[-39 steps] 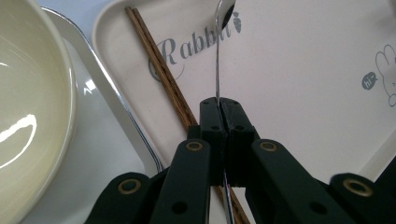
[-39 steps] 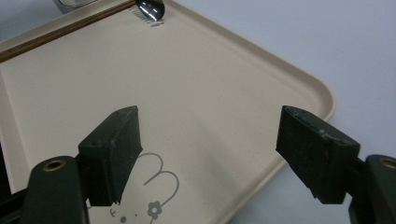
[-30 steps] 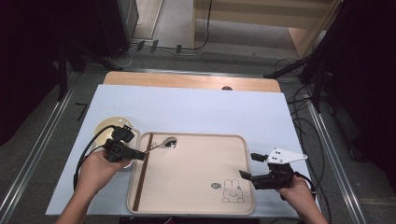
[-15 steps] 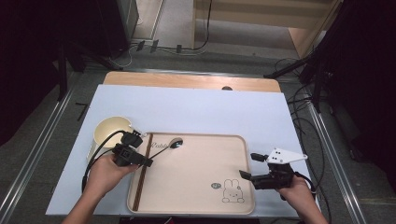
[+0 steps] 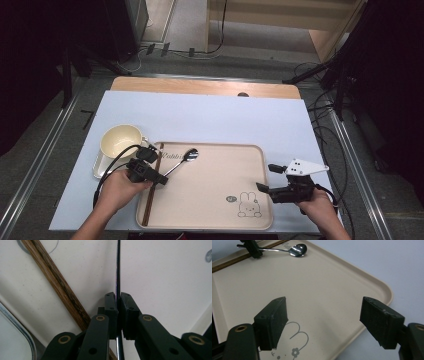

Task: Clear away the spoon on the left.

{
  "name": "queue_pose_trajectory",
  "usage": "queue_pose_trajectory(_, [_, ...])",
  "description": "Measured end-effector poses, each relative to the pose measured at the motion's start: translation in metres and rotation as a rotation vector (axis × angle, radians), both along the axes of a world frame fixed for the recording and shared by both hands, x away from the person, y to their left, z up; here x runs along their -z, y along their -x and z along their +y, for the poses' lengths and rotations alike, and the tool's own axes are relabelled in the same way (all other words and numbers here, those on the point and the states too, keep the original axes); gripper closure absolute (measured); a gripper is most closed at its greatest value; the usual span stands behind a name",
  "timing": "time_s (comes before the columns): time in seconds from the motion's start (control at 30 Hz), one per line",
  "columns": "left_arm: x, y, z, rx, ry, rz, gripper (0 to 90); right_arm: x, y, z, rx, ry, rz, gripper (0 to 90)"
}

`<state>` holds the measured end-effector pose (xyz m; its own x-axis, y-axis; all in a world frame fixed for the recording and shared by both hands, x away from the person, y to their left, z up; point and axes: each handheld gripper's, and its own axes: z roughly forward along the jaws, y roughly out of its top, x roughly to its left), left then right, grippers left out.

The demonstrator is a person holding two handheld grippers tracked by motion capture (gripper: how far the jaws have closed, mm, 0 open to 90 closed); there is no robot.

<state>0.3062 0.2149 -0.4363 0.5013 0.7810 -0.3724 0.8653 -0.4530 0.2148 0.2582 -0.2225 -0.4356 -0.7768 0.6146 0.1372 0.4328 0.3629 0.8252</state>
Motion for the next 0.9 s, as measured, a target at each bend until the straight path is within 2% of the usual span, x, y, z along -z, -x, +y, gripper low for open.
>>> queue_pose_trajectory(0.3, [0.000, 0.004, -0.004, 0.017, -0.007, 0.011, 82.9, 0.000, 0.000, 0.000, 0.000, 0.001, 0.001, 22.1])
queue_pose_trajectory(0.63, [-0.001, 0.006, -0.003, 0.023, 0.017, 0.020, 76.2, 0.000, 0.000, 0.000, 0.001, 0.001, 0.001, 22.1])
queue_pose_trajectory(0.7, [-0.002, 0.006, -0.002, 0.026, 0.027, 0.015, 72.5, 0.000, 0.000, 0.000, 0.000, 0.000, 0.001, 22.1])
queue_pose_trajectory(0.83, [-0.009, 0.005, 0.000, 0.040, 0.078, 0.003, 66.3, 0.000, 0.000, 0.000, 0.002, 0.000, 0.002, 22.1])
queue_pose_trajectory(0.9, [-0.014, 0.006, -0.001, 0.057, 0.091, -0.021, 63.1, 0.000, 0.000, 0.000, -0.002, 0.001, 0.000, 22.1])
